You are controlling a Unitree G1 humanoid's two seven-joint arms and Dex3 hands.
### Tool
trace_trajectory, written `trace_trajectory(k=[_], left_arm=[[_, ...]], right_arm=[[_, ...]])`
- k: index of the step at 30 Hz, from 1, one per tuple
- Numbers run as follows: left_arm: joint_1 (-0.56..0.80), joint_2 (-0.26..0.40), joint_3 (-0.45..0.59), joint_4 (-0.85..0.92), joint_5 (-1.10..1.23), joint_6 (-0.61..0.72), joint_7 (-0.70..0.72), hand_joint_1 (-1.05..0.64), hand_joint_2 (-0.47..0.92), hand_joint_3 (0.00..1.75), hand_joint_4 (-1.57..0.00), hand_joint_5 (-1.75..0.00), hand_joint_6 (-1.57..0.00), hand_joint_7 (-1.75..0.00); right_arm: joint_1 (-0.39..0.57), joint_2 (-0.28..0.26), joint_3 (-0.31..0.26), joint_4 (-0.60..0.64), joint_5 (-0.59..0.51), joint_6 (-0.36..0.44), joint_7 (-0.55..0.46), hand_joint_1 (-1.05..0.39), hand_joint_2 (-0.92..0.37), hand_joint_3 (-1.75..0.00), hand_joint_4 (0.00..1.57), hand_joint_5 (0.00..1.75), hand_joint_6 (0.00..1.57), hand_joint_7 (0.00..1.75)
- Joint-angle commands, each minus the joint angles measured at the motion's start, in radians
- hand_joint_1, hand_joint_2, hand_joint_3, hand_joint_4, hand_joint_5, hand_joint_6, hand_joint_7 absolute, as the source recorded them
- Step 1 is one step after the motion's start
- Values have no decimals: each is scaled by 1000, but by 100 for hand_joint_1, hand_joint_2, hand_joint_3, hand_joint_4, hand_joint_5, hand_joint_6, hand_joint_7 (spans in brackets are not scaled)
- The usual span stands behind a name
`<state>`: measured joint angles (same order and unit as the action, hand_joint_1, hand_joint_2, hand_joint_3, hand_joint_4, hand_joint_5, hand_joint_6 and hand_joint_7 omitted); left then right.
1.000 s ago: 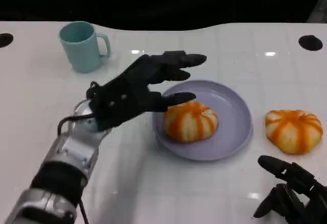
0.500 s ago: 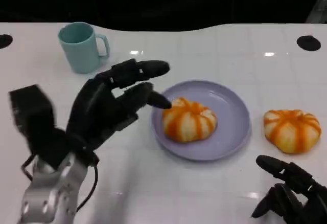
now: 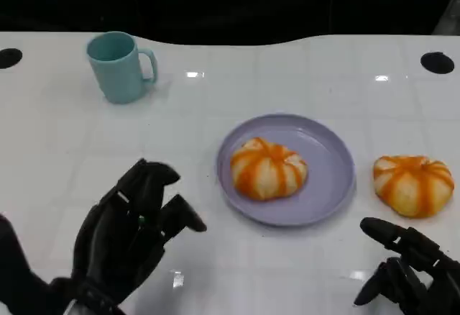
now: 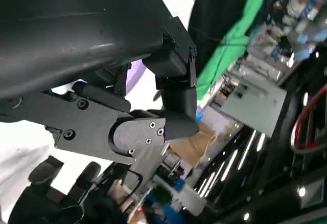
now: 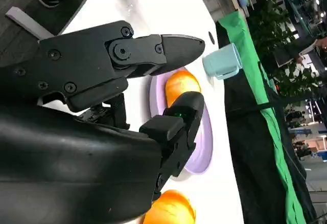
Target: Grasp the bread from the table and place it into the plate.
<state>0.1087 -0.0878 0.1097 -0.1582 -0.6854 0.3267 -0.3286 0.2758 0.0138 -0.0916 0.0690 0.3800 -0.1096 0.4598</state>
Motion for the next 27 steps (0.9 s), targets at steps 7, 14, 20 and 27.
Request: trace_trajectory(k=[7,14,20,27], left_arm=[[80,-4,33,-30,-13,45,47,-54,92,47,-68,-175,-56,-155],[75,-8,51,-12,4,48,65,-52,92,45,-69,-175,-53,-159],[64,-7,53,12,7,39,52,-52,92,42,-68,-175,-55,-158],[59,-12,47,23,18,27,58,-52,92,42,-68,-175,-56,-157]], right_arm=[[2,-4,-3,-1,2,-24,0,-76,-92,-30,62,149,91,47],[-17,-10,-13,32,15,-38,28,-77,-92,-29,63,150,92,46],[-20,-9,-18,35,9,-39,25,-77,-92,-29,63,149,92,45],[-28,-12,-21,53,7,-51,32,-76,-92,-29,64,148,93,44]])
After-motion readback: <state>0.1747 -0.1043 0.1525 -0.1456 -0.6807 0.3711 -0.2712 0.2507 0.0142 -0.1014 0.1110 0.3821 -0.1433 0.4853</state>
